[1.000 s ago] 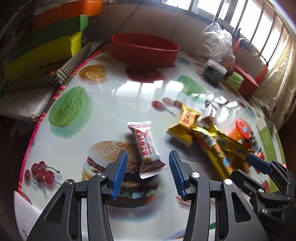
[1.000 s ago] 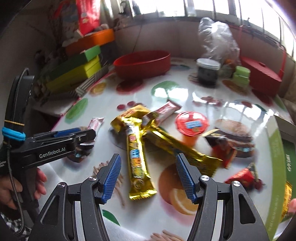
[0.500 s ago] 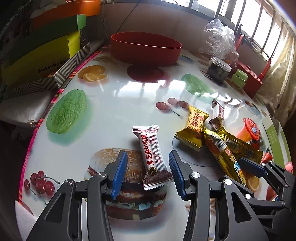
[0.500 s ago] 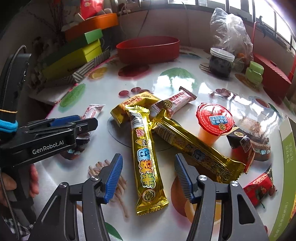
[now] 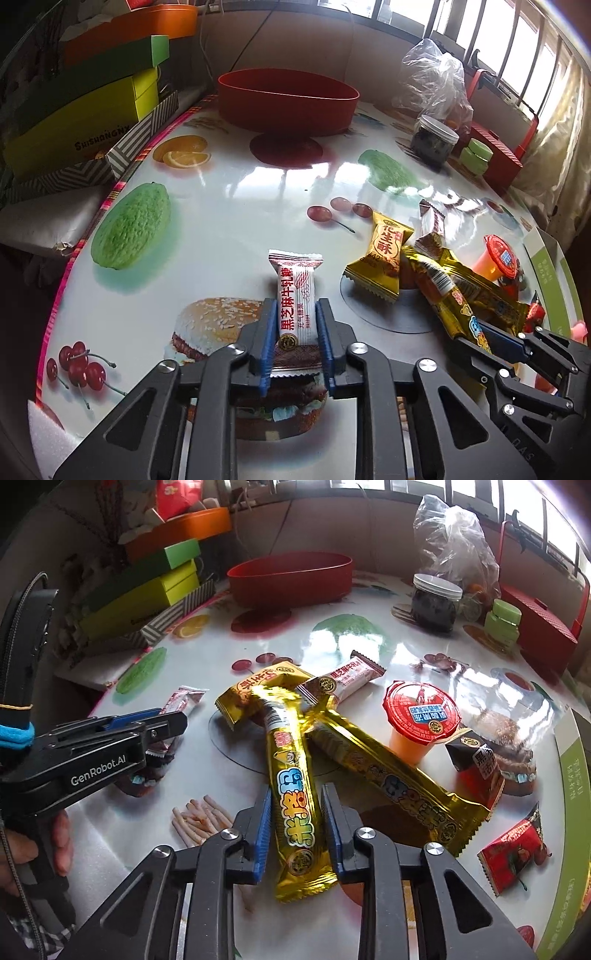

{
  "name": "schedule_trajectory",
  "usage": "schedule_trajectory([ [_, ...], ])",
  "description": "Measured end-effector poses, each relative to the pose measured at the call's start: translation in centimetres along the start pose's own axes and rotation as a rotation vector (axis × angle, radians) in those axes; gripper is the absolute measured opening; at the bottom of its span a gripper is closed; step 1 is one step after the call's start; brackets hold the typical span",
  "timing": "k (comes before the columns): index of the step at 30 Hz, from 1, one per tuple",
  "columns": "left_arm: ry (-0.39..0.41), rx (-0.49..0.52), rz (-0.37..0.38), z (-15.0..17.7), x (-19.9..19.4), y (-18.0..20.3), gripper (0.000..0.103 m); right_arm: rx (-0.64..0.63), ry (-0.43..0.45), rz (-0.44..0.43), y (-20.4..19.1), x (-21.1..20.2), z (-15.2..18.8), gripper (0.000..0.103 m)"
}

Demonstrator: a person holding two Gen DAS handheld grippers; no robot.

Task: Organize snacks
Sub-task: 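Grasp the white-red nougat bar with the left tool while the right tool grasps a yellow wafer bar, then carry the nougat bar with the left tool while the right tool carries the wafer bar to the box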

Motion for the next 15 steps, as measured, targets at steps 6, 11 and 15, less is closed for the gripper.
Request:
schedule_trajectory([
  [6, 0.006, 0.012, 0.001, 0.2, -0.2, 0.2, 0.021, 0.003, 0.009, 0.002, 0.0, -0.3, 0.2, 0.023],
  [11, 0.027, 0.022, 0.013, 0.0, -1.1, 0.6, 0.021, 0.001, 0.022, -0.004, -0.1, -0.9, 0.2, 0.022],
  [15, 0.047, 0.034, 0.024, -0.2, -2.1, 1.2, 0.021, 0.004, 0.041, -0.009, -0.2, -1.6, 0.2, 0.022],
])
Point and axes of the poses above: each gripper's, at about its wrist camera, not at the fingertips, and x roughly the way its jaws point, y to its right, z to its underside, the point moved 5 cm from there along x, roughly the way its jaws point, and after that the axes turned 3 degrees about z, right-handed, at the moved point
